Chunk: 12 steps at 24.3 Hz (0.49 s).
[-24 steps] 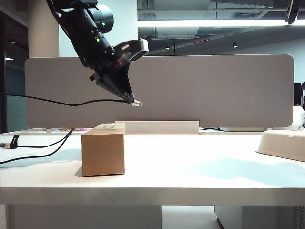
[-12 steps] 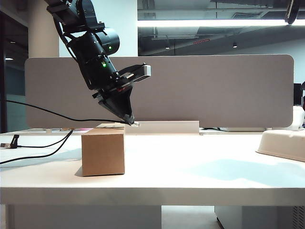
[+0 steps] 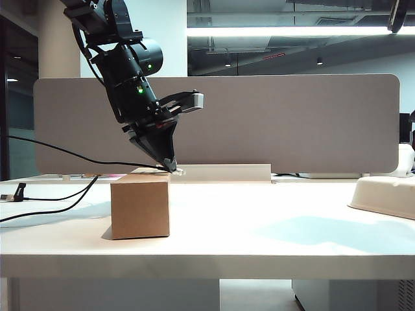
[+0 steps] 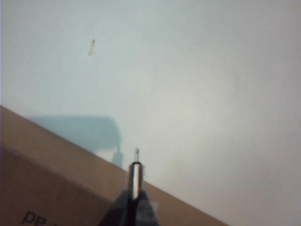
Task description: Pick up the charging cable and the phone, plug the charging cable into the charging port on the phone, and finally place them back on the table.
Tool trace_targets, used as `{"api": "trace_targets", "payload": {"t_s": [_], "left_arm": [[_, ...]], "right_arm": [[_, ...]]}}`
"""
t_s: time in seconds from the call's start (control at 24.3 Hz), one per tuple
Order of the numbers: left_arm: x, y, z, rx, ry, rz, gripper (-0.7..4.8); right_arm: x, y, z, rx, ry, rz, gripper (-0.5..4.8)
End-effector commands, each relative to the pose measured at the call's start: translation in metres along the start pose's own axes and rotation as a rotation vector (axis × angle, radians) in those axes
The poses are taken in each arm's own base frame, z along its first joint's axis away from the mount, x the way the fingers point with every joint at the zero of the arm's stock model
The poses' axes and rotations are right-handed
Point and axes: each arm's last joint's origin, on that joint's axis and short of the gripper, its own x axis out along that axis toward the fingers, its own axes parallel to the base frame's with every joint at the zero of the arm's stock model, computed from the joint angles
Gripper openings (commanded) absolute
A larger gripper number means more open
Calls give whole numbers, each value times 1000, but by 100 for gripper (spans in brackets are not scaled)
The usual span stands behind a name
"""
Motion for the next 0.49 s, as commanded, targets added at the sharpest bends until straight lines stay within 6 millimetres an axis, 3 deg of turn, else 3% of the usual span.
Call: {"api": "trace_targets", "payload": {"t_s": [0.04,0.12,0.37,0.49], "left_arm": [[-3,0,2,2,-9,7,43],[-3,0,2,-4,-8,7,91],[-3,-1,2,-4,-7,5,95],[-4,-1,2,-3,-9,6,165]], "right_arm": [[1,4,3,-40,-16,18,-5],[1,4,3,-40,-16,18,-5],[1,5,3,-41,-9,22,-5],[1,5,3,-41,1,25,-5]]}}
